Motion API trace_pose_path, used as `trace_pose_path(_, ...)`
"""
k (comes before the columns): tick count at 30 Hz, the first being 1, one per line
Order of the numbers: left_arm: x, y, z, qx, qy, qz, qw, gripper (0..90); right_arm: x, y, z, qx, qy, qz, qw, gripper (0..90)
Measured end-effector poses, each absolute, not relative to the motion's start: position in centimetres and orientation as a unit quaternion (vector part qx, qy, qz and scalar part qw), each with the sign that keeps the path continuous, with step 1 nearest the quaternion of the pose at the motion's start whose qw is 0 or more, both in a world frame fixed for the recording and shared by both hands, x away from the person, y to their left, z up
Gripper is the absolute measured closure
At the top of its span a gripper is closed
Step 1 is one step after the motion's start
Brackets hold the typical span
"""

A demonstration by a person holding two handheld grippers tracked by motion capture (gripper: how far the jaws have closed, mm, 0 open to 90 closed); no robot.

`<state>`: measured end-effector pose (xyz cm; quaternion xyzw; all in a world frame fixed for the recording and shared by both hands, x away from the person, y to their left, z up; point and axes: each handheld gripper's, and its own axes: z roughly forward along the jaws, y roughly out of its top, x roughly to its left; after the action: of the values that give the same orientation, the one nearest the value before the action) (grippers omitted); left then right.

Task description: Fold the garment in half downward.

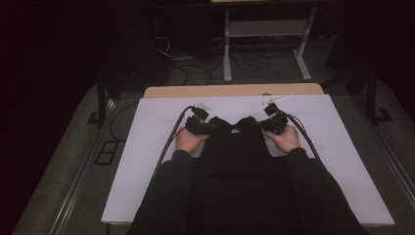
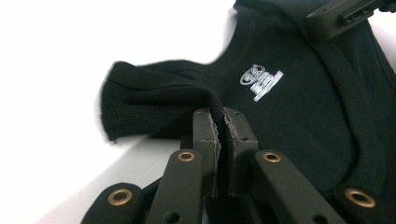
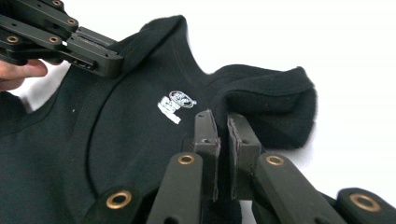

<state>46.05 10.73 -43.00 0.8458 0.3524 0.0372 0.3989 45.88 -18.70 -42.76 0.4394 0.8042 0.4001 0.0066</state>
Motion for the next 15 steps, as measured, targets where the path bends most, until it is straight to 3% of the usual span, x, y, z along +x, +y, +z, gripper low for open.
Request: trace_pose_path(15,44.6,12.1,-39.3,0.838,0.339,0.056,0.425,83.6,44.2,-19.2,-39.1,0.425,0.794,0.435,0.016,82.6)
